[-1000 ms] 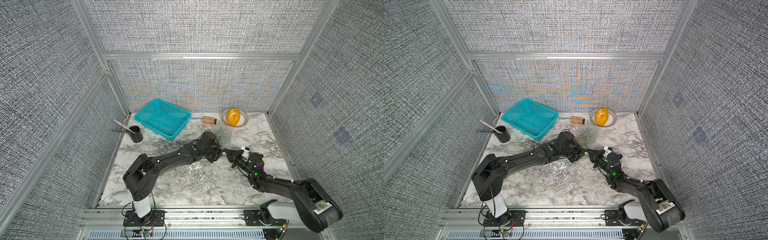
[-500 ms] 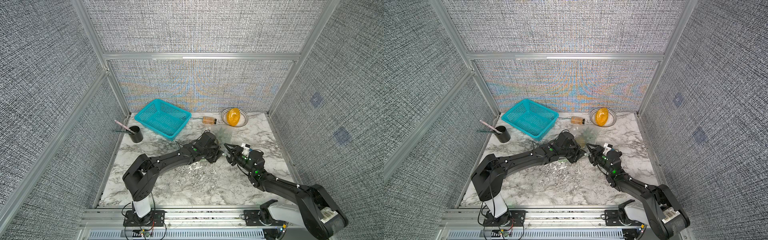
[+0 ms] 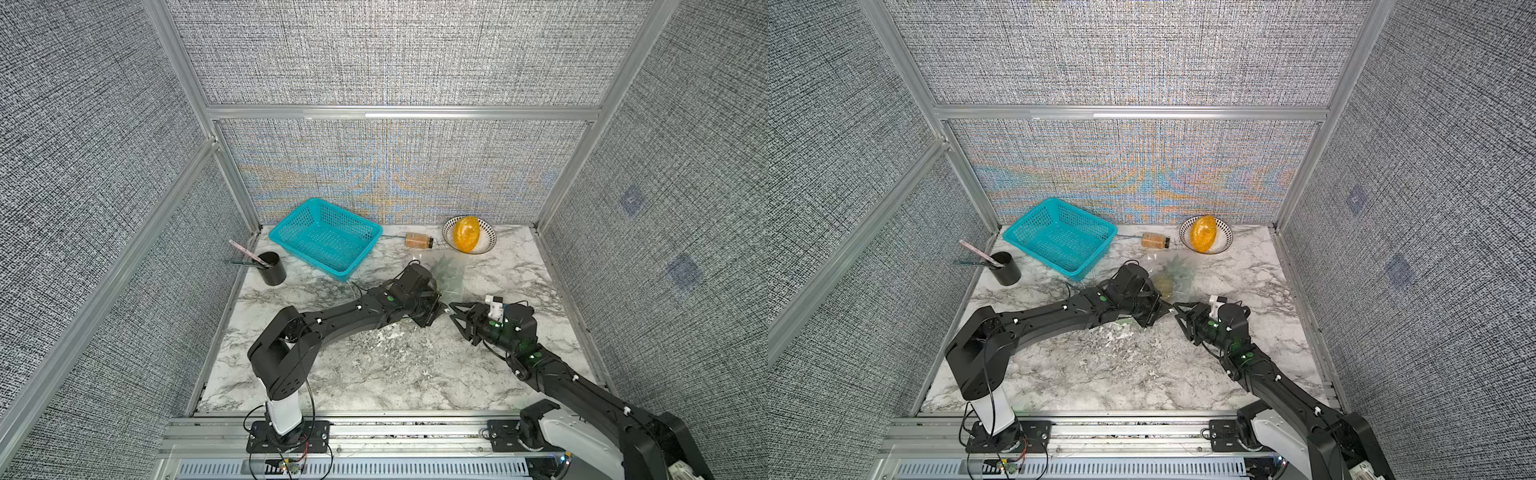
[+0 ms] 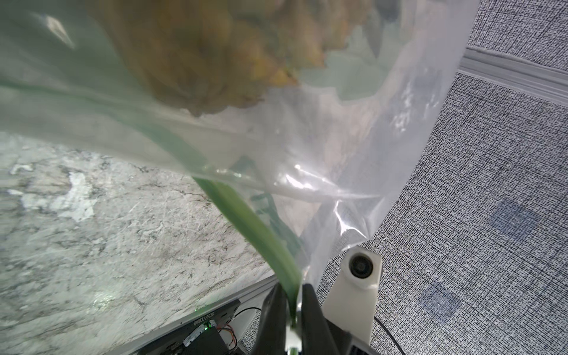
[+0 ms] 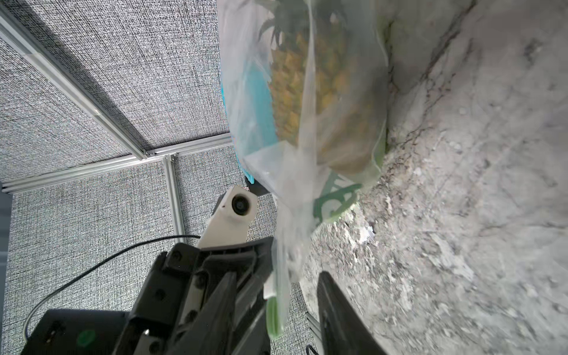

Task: Open the zip-top bag and take out the pineapple
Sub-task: Unzip the zipper on the zipper food storage bag.

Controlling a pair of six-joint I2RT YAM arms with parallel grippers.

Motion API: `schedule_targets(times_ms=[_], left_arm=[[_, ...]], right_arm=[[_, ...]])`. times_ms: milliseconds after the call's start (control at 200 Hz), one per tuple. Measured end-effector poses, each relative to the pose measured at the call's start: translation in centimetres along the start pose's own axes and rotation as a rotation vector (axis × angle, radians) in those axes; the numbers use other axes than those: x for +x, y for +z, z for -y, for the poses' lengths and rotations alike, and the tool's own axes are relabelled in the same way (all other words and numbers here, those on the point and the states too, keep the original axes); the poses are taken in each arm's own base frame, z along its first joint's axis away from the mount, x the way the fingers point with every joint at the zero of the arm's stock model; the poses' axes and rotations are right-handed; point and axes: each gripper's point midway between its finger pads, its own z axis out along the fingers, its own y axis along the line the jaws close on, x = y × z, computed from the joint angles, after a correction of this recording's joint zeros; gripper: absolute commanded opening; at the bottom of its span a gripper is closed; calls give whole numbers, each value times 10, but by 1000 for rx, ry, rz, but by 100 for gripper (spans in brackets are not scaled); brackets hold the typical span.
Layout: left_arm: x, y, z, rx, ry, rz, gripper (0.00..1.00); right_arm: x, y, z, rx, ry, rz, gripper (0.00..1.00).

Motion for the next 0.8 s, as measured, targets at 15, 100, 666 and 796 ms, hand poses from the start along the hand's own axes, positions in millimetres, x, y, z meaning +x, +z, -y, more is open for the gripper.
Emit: schedule_targets(times_ms=[15,100,666,796], left_arm=[[0,-1,0,1,0,1,11],[1,-3,1,4,5,0,11],[4,1,-13,-6,-16,-14,9],[4,2,-11,4,-15,-17,9]], right_arm=[[0,-1,1,2,1,-1,36],[2,-4,12,13,16,-1,31],[-3,-2,13,-56,80,19,27],[-4,1,17,-52,92,19,27]])
